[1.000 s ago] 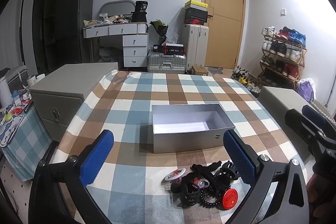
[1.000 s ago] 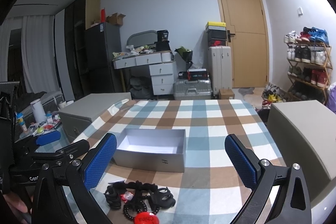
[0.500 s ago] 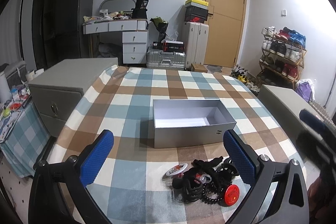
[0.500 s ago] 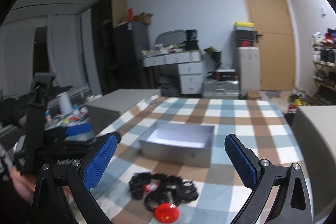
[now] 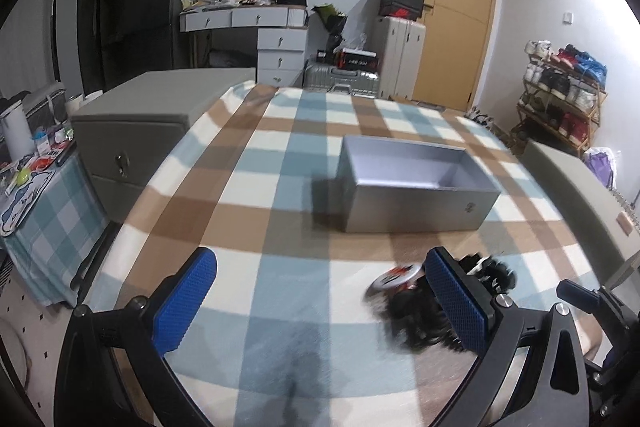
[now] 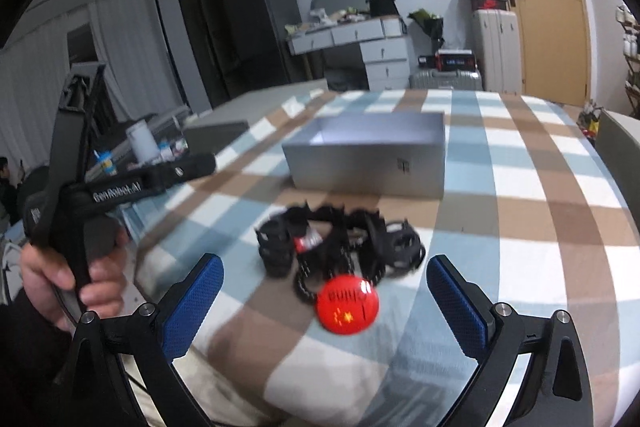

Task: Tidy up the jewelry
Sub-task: 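Lower the right tool onto the red round badge and close on it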

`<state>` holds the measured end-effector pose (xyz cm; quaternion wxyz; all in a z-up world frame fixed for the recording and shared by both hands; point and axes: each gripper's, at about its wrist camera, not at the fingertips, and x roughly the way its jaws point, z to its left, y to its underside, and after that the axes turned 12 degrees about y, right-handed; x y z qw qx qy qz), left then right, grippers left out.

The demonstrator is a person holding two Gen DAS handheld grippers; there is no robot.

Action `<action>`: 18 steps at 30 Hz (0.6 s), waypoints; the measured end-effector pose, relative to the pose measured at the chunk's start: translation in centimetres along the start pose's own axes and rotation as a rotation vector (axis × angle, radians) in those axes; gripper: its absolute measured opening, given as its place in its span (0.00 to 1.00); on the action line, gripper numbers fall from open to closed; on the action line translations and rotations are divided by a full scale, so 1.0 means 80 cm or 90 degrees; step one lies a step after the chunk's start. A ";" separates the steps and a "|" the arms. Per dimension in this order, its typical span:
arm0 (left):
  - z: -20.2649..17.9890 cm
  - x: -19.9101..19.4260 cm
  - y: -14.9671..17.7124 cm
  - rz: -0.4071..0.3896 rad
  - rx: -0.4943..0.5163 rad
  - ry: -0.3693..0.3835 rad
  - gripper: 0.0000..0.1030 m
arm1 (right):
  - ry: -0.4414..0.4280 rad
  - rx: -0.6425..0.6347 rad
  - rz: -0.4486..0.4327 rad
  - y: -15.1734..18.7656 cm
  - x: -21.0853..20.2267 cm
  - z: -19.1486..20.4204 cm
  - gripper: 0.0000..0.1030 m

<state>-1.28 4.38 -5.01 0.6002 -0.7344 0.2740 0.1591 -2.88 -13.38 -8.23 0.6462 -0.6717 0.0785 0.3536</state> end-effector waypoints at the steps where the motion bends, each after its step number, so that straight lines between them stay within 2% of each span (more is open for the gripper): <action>1: 0.002 0.000 0.003 0.003 -0.001 -0.002 0.99 | 0.003 -0.004 0.005 0.003 0.001 0.001 0.98; 9: 0.016 0.004 0.018 0.030 -0.017 0.001 0.99 | 0.013 -0.044 0.041 0.014 0.023 0.012 0.86; 11: 0.017 0.003 0.023 0.040 -0.017 0.012 0.99 | 0.016 -0.045 0.045 0.013 0.027 0.014 0.84; 18: 0.025 0.005 0.037 0.073 -0.042 0.079 0.99 | 0.035 -0.043 0.075 0.015 0.044 0.014 0.65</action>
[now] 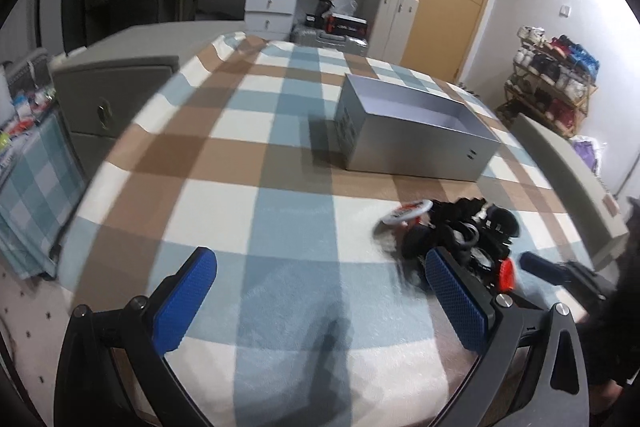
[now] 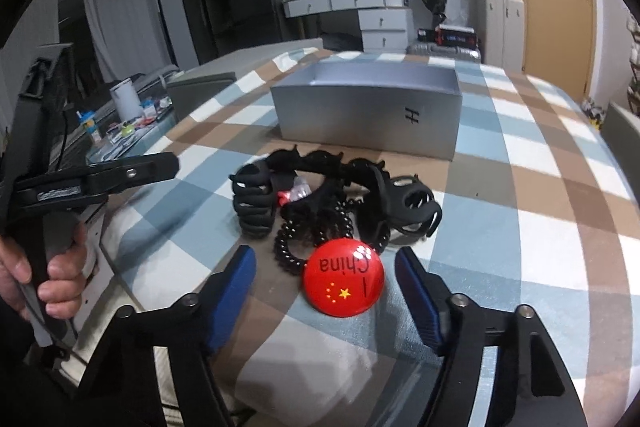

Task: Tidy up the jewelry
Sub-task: 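Lower the right tool onto the red round badge and close on it, then grasp black hair ties with the left tool while the right tool lifts the red badge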

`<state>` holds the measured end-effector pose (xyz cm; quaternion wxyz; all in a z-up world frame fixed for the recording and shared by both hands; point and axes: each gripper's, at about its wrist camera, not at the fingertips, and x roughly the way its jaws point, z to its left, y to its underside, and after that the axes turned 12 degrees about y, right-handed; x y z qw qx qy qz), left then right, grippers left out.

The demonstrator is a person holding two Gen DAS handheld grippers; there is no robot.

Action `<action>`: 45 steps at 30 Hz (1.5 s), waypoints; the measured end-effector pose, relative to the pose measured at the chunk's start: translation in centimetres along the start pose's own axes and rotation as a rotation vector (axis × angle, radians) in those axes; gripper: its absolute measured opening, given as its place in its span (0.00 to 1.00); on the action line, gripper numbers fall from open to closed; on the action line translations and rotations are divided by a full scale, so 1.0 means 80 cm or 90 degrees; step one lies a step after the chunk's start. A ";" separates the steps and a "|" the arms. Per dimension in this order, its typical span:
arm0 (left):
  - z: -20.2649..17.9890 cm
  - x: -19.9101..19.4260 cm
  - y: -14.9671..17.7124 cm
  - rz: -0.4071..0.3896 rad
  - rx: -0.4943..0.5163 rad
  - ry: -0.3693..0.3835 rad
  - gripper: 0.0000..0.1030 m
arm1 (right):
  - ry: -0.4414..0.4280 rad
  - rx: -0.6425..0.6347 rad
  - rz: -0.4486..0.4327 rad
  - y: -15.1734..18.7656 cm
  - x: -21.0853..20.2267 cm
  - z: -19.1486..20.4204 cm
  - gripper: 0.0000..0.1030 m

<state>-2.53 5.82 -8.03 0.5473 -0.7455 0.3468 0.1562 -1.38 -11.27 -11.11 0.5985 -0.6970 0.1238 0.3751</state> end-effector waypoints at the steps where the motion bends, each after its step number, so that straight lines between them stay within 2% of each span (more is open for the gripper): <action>1: -0.002 0.000 0.000 0.002 0.000 0.013 0.99 | -0.004 0.003 0.008 0.000 0.002 -0.001 0.62; 5: -0.008 0.004 -0.001 0.018 -0.016 0.085 0.99 | -0.004 -0.010 0.025 0.002 0.009 0.002 0.49; 6: -0.009 0.007 0.000 0.026 -0.024 0.100 0.99 | -0.008 -0.010 0.030 0.002 0.010 0.002 0.39; 8: -0.013 0.011 0.000 0.035 -0.027 0.109 0.99 | -0.016 0.007 0.032 0.002 0.010 -0.003 0.31; 9: -0.015 0.013 0.000 0.038 -0.026 0.109 0.99 | -0.026 0.016 0.034 0.003 0.010 -0.005 0.23; 14: -0.026 0.019 -0.001 0.056 -0.013 0.111 0.99 | -0.031 0.011 0.020 0.006 0.007 -0.002 0.16; 16: -0.028 0.019 -0.002 0.058 -0.004 0.107 0.99 | -0.033 0.013 0.014 0.007 0.004 -0.004 0.06; 25: -0.041 0.029 -0.009 0.069 0.020 0.114 0.97 | -0.083 0.067 -0.017 0.011 -0.021 -0.028 0.06; 28: -0.049 0.041 -0.011 0.088 0.031 0.118 0.83 | -0.089 0.081 -0.020 0.010 -0.027 -0.036 0.06; 33: -0.060 0.058 -0.014 0.113 0.044 0.120 0.66 | -0.080 0.081 -0.037 0.009 -0.036 -0.040 0.06; 35: -0.061 0.063 -0.013 0.124 0.043 0.120 0.52 | -0.081 0.086 -0.041 0.008 -0.038 -0.043 0.06; 40: -0.060 0.066 -0.011 0.138 0.030 0.130 0.27 | -0.081 0.083 -0.047 0.008 -0.037 -0.046 0.06; 45: -0.058 0.060 -0.010 0.142 0.023 0.143 0.26 | -0.080 0.086 -0.052 0.006 -0.038 -0.046 0.06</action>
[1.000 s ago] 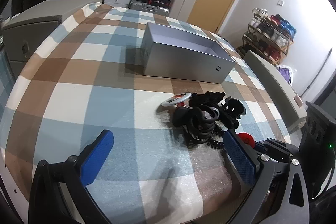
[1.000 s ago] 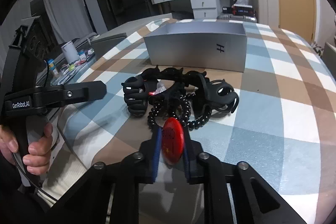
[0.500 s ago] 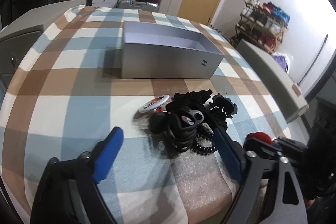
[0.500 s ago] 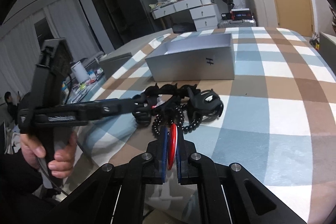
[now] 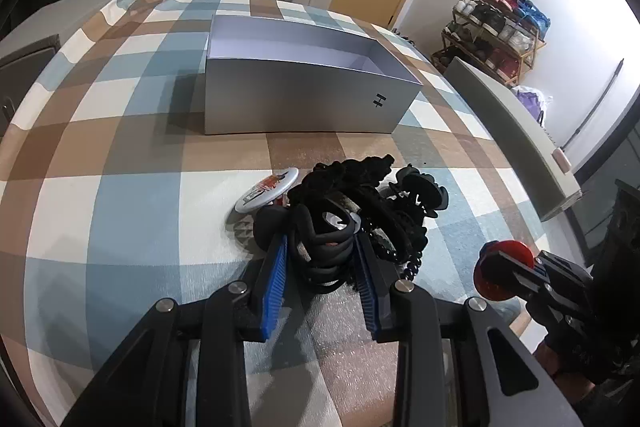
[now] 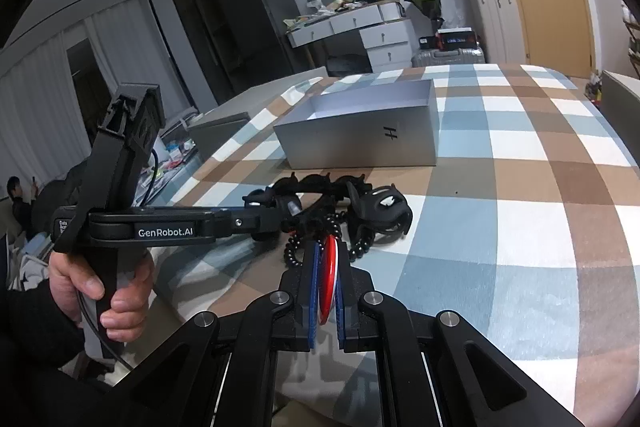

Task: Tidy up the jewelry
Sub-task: 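Grasp black hair ties with the left tool while the right tool lifts the red badge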

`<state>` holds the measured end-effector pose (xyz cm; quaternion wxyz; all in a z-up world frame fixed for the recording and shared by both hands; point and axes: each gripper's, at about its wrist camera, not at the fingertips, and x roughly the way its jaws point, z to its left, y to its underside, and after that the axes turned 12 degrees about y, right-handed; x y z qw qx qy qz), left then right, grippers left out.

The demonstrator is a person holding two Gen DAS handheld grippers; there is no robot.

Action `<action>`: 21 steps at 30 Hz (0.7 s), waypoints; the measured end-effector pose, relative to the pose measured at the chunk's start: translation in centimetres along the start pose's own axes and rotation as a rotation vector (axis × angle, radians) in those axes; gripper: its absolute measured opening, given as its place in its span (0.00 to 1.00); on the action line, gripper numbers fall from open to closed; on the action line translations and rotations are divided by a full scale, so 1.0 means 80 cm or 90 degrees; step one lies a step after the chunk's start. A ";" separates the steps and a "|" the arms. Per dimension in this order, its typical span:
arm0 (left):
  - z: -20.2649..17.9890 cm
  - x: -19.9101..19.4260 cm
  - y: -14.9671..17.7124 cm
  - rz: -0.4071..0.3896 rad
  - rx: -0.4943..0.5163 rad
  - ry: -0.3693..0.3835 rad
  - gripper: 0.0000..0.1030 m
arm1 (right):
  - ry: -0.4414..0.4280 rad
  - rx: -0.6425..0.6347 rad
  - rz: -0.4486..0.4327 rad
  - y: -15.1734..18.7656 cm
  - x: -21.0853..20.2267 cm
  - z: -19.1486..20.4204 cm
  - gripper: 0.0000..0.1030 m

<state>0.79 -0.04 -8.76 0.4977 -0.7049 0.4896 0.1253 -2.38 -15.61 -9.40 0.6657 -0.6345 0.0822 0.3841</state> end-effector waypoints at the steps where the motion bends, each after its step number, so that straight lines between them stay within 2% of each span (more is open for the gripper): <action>1: 0.000 -0.002 0.000 -0.001 -0.001 0.002 0.26 | 0.000 0.000 -0.002 0.000 -0.001 0.000 0.06; 13: -0.019 -0.041 0.002 -0.026 0.013 0.045 0.26 | -0.014 0.007 -0.041 -0.030 -0.016 0.004 0.06; 17: -0.027 -0.066 -0.019 -0.070 0.030 0.054 0.26 | -0.027 0.000 -0.061 -0.053 -0.018 0.008 0.06; 21: -0.026 -0.074 -0.058 -0.105 0.056 0.038 0.26 | -0.039 -0.015 -0.090 -0.093 -0.013 0.012 0.06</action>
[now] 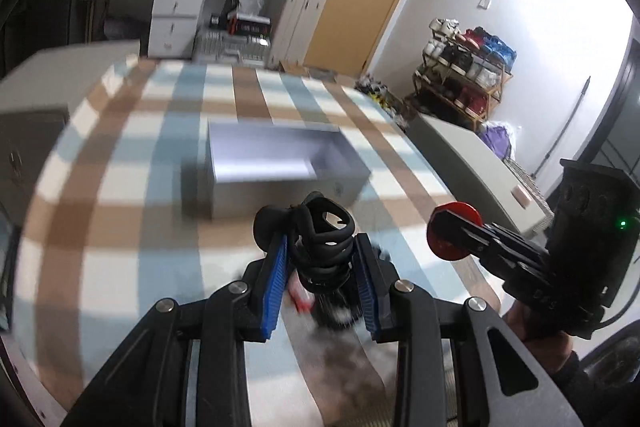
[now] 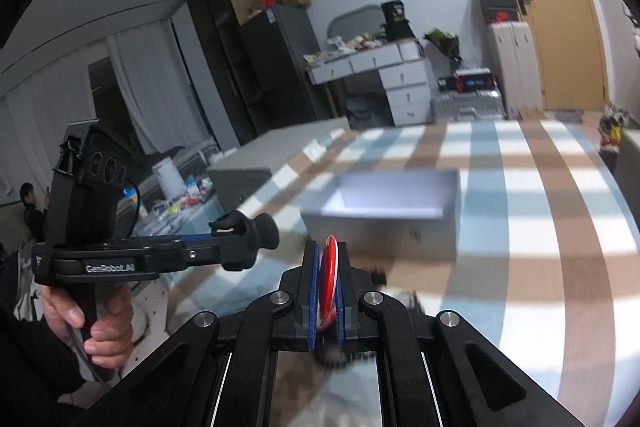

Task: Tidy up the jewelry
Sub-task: 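Grasp black hair ties with the left tool while the right tool lifts the red badge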

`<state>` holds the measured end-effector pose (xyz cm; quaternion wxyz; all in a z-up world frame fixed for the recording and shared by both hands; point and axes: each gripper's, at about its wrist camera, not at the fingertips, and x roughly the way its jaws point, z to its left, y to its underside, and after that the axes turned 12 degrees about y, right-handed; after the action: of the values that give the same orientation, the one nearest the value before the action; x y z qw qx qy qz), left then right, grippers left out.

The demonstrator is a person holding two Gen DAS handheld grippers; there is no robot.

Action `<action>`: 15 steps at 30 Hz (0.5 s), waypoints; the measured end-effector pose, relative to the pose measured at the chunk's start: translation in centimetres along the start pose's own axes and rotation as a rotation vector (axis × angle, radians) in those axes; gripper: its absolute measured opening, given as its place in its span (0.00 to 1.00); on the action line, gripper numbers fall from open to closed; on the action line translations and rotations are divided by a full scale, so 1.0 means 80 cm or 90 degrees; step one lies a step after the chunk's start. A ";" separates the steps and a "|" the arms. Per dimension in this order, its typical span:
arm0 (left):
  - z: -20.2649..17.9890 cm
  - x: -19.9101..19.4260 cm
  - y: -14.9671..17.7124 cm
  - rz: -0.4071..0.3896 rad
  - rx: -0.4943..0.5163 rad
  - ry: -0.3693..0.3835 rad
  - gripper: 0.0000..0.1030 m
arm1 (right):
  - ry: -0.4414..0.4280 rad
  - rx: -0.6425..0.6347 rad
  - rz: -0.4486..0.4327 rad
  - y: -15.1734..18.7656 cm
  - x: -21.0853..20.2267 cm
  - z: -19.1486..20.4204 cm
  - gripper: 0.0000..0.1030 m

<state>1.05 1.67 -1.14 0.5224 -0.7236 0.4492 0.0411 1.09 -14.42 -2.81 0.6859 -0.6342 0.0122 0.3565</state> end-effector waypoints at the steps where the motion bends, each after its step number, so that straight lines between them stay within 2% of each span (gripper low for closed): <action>1: 0.005 0.002 -0.008 -0.007 0.000 0.001 0.26 | 0.004 -0.008 -0.005 -0.007 0.003 0.001 0.06; 4: 0.023 0.017 -0.038 -0.023 -0.001 -0.008 0.26 | 0.018 -0.042 -0.018 -0.040 0.021 0.003 0.06; 7: 0.042 0.035 -0.058 -0.022 -0.007 -0.012 0.26 | 0.039 -0.054 -0.003 -0.070 0.049 -0.003 0.06; 11: 0.063 0.067 -0.075 0.003 -0.015 -0.012 0.26 | 0.032 -0.037 0.031 -0.100 0.092 -0.023 0.06; 15: 0.070 0.088 -0.082 0.033 -0.016 0.001 0.26 | 0.003 -0.026 0.094 -0.105 0.139 -0.035 0.06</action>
<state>12.07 2.19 -2.68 0.5116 -0.7184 0.4675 0.0599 14.83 -11.16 -1.37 0.6448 -0.6460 0.0532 0.4050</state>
